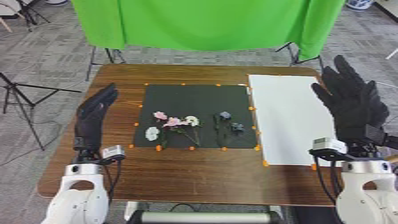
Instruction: Arrange flowers
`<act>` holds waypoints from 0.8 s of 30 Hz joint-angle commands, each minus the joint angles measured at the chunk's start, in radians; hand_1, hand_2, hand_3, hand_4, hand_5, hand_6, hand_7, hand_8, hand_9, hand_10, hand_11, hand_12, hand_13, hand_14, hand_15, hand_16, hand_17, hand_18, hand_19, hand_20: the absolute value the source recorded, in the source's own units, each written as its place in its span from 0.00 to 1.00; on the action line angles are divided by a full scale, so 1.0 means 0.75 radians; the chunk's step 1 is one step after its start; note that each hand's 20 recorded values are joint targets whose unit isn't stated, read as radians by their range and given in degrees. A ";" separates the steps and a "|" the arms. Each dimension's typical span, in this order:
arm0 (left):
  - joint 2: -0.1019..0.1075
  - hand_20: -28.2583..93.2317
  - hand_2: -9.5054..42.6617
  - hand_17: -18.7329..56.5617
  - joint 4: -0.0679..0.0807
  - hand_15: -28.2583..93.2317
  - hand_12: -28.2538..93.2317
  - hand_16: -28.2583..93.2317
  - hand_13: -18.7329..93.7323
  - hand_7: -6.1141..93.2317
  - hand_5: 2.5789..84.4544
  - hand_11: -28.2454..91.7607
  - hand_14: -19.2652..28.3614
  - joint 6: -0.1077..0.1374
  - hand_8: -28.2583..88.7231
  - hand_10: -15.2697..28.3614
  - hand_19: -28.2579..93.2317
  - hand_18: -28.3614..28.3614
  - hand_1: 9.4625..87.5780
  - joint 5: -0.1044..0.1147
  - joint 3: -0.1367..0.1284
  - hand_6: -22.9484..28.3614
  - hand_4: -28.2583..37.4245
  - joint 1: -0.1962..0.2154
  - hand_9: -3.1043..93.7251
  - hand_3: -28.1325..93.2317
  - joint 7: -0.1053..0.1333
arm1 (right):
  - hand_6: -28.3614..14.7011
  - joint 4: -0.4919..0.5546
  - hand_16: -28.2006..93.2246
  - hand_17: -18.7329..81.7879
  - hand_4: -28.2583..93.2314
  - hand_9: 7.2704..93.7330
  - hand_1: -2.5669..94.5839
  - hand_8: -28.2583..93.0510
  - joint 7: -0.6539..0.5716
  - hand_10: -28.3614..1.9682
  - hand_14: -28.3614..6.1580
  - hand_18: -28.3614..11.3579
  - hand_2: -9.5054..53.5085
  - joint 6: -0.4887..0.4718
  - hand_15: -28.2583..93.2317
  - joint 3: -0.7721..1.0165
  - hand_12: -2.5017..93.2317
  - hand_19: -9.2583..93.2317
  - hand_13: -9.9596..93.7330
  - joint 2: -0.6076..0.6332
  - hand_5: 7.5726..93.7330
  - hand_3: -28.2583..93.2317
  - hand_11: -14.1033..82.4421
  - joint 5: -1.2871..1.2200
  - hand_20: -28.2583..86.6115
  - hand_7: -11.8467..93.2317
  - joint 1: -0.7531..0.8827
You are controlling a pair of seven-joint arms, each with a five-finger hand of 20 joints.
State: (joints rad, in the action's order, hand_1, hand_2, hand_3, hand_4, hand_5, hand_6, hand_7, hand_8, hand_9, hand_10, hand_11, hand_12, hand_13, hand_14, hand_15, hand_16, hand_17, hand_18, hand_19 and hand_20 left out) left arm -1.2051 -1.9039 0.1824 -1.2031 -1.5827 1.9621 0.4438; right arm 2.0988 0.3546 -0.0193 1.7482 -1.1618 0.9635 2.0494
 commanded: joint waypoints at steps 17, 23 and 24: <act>-0.137 0.36 0.00 0.38 0.004 0.34 0.32 0.23 0.48 0.17 0.51 0.36 0.72 -0.013 0.17 0.63 0.33 0.68 0.20 0.018 0.020 0.49 0.01 -0.008 0.46 0.80 0.065 | 0.67 -0.097 0.37 0.25 0.06 0.28 0.01 0.18 -0.059 0.50 0.39 0.33 0.03 -0.017 0.21 -0.053 0.13 0.12 0.26 0.029 0.32 0.84 0.16 0.067 0.42 0.16 -0.076; -0.111 0.36 0.00 0.38 -0.007 0.34 0.32 0.23 0.48 0.17 0.51 0.36 0.72 -0.014 0.17 0.63 0.33 0.68 0.20 0.026 0.021 0.49 0.01 -0.004 0.47 0.80 0.060 | 0.66 -0.092 0.37 0.26 0.06 0.29 0.00 0.18 -0.054 0.51 0.40 0.33 0.04 -0.021 0.21 -0.051 0.13 0.13 0.26 0.016 0.33 0.83 0.17 0.076 0.42 0.16 -0.061; -0.106 0.36 0.00 0.38 -0.012 0.34 0.32 0.23 0.48 0.17 0.51 0.36 0.72 -0.010 0.17 0.63 0.33 0.68 0.20 0.026 0.018 0.49 0.01 0.004 0.47 0.80 0.060 | 0.66 -0.095 0.37 0.26 0.06 0.29 0.00 0.18 -0.054 0.50 0.40 0.32 0.04 -0.026 0.21 -0.058 0.13 0.13 0.26 0.021 0.33 0.84 0.17 0.075 0.42 0.16 -0.071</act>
State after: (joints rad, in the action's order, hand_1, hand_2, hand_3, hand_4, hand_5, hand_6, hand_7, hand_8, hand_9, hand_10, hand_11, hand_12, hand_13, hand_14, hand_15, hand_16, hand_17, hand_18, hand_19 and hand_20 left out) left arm -1.2937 -1.8985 0.1758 -1.1971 -1.5651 1.9480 0.4812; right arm 2.0270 0.3035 -0.0423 1.7089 -1.1491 1.0095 1.9893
